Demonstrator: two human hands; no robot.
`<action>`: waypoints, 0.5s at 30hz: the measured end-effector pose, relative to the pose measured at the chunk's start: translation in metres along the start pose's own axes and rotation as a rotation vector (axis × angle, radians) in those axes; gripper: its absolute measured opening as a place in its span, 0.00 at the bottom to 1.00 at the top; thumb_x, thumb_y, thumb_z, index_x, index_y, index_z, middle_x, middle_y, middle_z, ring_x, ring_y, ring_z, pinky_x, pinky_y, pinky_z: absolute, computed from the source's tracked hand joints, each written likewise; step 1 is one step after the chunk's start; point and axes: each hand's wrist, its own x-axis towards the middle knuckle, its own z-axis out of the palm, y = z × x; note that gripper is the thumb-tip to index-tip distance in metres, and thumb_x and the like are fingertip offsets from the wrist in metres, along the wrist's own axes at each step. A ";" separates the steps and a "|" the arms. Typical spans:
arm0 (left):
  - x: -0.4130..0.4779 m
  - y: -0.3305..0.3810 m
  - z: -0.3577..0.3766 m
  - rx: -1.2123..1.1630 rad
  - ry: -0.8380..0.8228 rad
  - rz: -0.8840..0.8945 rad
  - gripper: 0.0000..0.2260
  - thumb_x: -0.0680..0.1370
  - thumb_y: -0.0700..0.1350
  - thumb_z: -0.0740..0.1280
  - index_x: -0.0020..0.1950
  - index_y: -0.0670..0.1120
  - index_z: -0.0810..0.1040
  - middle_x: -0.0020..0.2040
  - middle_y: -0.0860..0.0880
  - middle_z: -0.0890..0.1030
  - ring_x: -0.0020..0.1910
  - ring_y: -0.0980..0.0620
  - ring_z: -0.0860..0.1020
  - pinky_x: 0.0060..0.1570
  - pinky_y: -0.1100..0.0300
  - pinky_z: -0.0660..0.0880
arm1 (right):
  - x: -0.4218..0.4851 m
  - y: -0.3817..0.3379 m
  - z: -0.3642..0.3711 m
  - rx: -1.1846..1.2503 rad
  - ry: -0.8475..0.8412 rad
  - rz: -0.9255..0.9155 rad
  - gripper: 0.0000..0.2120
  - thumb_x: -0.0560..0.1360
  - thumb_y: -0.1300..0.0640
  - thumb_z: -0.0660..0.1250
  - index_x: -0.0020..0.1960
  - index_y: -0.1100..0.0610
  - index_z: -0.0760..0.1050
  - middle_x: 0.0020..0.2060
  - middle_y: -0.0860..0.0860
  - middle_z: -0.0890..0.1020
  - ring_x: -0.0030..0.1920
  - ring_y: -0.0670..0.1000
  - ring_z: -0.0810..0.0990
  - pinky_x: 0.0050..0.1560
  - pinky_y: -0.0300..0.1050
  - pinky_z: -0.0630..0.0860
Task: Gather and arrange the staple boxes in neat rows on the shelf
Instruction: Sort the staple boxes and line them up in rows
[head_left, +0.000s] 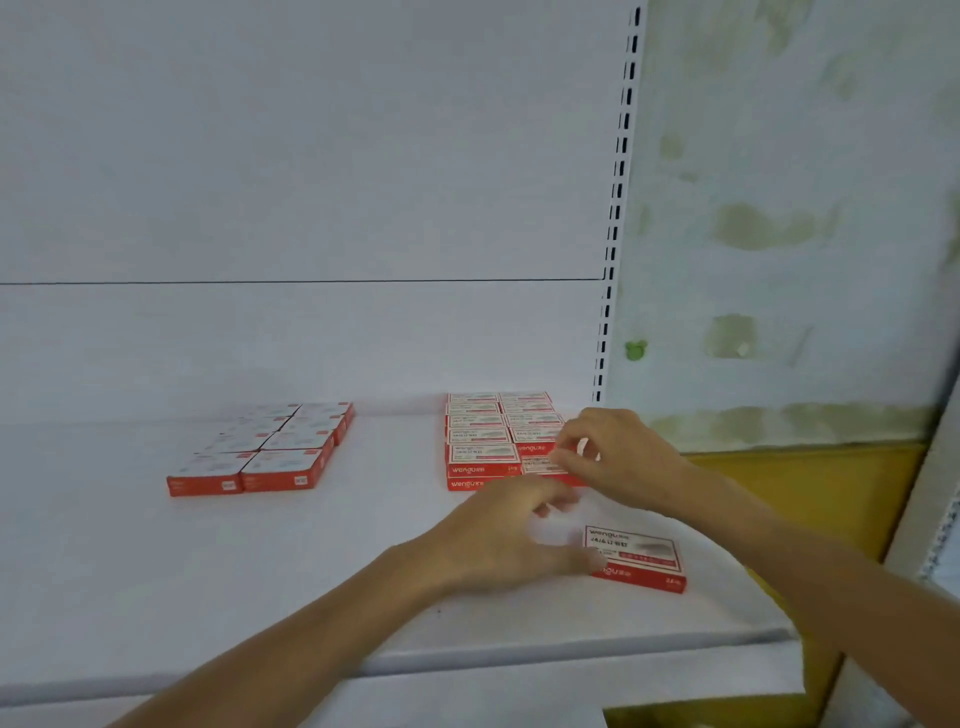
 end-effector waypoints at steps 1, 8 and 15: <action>0.002 0.002 0.003 0.006 -0.048 -0.004 0.26 0.71 0.57 0.69 0.66 0.50 0.71 0.63 0.55 0.75 0.56 0.60 0.71 0.55 0.67 0.68 | -0.002 0.004 -0.001 0.019 0.004 0.009 0.10 0.75 0.50 0.64 0.46 0.56 0.80 0.41 0.47 0.78 0.41 0.47 0.77 0.49 0.44 0.75; 0.013 0.012 0.009 0.036 -0.038 0.094 0.16 0.71 0.53 0.71 0.57 0.49 0.79 0.53 0.53 0.81 0.50 0.57 0.76 0.51 0.60 0.72 | -0.010 0.016 -0.002 0.061 0.009 0.037 0.11 0.75 0.49 0.64 0.42 0.54 0.80 0.38 0.46 0.80 0.39 0.45 0.77 0.46 0.42 0.75; 0.011 -0.012 -0.005 -0.075 0.174 0.032 0.14 0.69 0.48 0.73 0.54 0.54 0.79 0.46 0.58 0.79 0.43 0.64 0.77 0.42 0.75 0.70 | -0.014 0.004 -0.015 0.378 -0.067 -0.013 0.09 0.70 0.44 0.68 0.43 0.48 0.80 0.39 0.42 0.82 0.41 0.38 0.77 0.41 0.30 0.72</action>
